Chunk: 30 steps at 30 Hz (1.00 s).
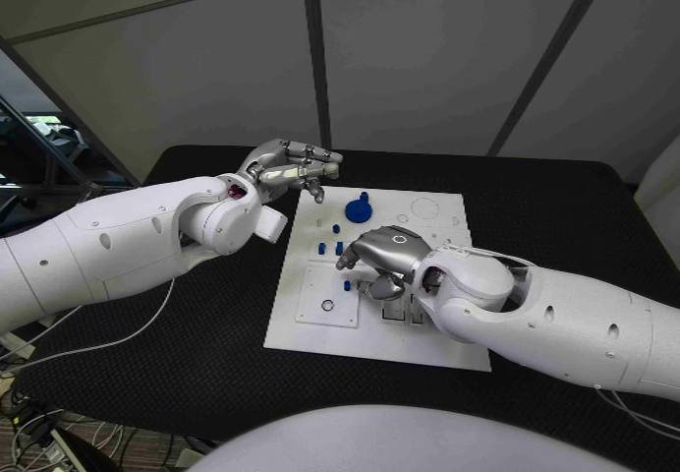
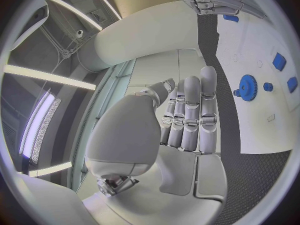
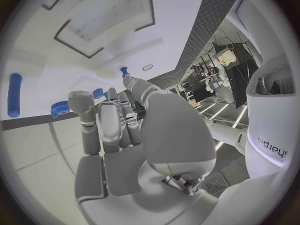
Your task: Assemble the parts on the task board
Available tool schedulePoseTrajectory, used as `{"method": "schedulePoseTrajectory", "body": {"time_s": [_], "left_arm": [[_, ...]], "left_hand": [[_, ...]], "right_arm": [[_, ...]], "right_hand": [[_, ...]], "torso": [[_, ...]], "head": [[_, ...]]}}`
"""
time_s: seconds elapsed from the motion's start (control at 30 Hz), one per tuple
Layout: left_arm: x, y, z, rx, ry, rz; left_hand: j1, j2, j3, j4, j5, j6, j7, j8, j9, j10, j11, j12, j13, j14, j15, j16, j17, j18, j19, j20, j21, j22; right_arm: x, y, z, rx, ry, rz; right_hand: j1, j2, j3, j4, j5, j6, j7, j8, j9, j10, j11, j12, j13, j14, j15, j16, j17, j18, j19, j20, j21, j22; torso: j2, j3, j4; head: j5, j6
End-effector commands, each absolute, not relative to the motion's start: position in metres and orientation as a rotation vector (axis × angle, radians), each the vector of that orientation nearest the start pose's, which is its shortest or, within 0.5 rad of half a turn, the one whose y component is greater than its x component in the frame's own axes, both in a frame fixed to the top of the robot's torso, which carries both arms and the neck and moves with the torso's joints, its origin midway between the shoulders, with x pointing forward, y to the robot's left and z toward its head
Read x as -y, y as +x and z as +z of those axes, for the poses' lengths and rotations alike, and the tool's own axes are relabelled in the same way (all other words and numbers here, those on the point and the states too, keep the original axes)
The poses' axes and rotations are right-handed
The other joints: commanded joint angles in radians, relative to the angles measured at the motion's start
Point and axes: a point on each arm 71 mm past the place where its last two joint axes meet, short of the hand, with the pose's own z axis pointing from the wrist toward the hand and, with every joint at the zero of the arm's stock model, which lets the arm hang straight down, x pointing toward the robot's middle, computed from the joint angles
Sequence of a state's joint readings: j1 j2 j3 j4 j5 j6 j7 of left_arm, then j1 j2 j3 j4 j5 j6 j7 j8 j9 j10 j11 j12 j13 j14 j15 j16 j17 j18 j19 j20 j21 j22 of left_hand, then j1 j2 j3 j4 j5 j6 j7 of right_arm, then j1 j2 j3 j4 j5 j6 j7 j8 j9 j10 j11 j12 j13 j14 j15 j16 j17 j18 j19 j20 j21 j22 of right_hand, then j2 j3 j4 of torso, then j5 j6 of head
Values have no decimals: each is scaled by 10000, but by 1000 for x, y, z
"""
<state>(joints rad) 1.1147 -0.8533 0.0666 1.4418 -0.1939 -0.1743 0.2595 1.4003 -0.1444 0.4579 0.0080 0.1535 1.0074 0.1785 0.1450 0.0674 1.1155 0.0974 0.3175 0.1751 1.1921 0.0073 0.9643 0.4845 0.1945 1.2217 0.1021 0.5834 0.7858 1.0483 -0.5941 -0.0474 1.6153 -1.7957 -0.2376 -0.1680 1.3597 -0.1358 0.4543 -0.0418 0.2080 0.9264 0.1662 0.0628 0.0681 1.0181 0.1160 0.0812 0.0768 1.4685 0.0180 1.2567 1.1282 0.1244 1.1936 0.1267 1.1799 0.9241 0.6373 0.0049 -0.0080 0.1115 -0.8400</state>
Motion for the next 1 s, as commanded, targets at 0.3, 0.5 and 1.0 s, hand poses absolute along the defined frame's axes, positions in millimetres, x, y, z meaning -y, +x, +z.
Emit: {"method": "schedulePoseTrajectory", "body": {"time_s": [0.3,0.5,1.0], "left_arm": [[-231,498,-193,-15863,-10242,-15054],[-233,498,-193,-15828,-10250,-15016],[-232,499,-193,-15700,-10217,-15033]], "left_hand": [[-58,75,-43,-9,-46,-95,17,-22,-3,-114,-4,64,11,-26,49,-28,-15,-134,-53,24,-68,-15],[-58,75,-43,-9,-46,-95,17,-22,-3,-114,-4,64,11,-26,49,-28,-15,-134,-53,24,-68,-15],[-51,74,-47,-16,-46,-108,19,-17,-2,-133,0,82,16,-32,52,-27,-23,-134,-57,27,-72,-16]], "right_arm": [[93,406,-207,-15634,-4354,8452],[138,426,-192,-16452,-3951,7053],[165,445,-194,-17531,-3982,5972]], "right_hand": [[-85,-36,-56,83,96,379,-12,112,46,402,-94,420,-64,240,0,-1,-24,78,87,-43,-36,2],[-317,-300,-398,201,125,354,-79,42,20,204,-109,411,-113,241,-7,35,-33,87,47,-53,-132,-94],[-36,-173,-1527,367,-72,2,-255,4,-7,-563,-5,411,-119,139,66,-229,-507,211,-255,11,-770,-897]], "torso": [[-5,-18,-6],[-15,-22,-43],[-4,-26,-25]], "head": [[-135,92],[-215,150],[-213,186]]}}
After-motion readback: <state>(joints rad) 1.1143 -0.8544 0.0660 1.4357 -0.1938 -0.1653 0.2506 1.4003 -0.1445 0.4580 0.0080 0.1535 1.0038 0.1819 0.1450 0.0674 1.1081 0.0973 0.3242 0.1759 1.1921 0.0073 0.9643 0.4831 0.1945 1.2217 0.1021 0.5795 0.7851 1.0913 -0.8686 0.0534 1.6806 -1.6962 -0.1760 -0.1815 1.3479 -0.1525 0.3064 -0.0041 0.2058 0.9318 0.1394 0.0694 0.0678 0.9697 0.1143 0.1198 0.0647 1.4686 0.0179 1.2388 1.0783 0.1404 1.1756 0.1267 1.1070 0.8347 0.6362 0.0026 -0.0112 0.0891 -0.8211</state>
